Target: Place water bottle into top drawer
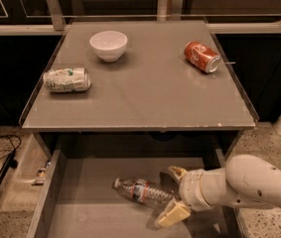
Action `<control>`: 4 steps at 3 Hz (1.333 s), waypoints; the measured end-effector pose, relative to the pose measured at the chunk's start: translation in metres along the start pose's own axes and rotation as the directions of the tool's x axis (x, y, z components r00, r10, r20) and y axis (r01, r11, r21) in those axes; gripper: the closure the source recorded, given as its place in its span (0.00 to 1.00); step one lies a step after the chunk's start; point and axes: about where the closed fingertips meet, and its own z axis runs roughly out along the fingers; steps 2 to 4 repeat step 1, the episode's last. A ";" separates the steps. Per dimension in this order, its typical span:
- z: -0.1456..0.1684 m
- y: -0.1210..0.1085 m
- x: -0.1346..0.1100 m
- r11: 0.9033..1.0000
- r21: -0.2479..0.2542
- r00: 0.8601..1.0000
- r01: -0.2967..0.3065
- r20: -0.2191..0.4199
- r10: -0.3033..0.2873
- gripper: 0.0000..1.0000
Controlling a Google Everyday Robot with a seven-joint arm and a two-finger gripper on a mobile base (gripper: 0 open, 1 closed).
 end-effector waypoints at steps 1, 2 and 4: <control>0.000 0.000 0.000 1.000 0.000 1.000 0.000 0.000 0.000 0.00; 0.000 0.000 0.000 1.000 0.000 1.000 0.000 0.000 0.000 0.00; 0.000 0.000 0.000 1.000 0.000 1.000 0.000 0.000 0.000 0.00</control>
Offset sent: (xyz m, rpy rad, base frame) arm 0.0000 0.0000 0.0000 0.0000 0.0000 0.0000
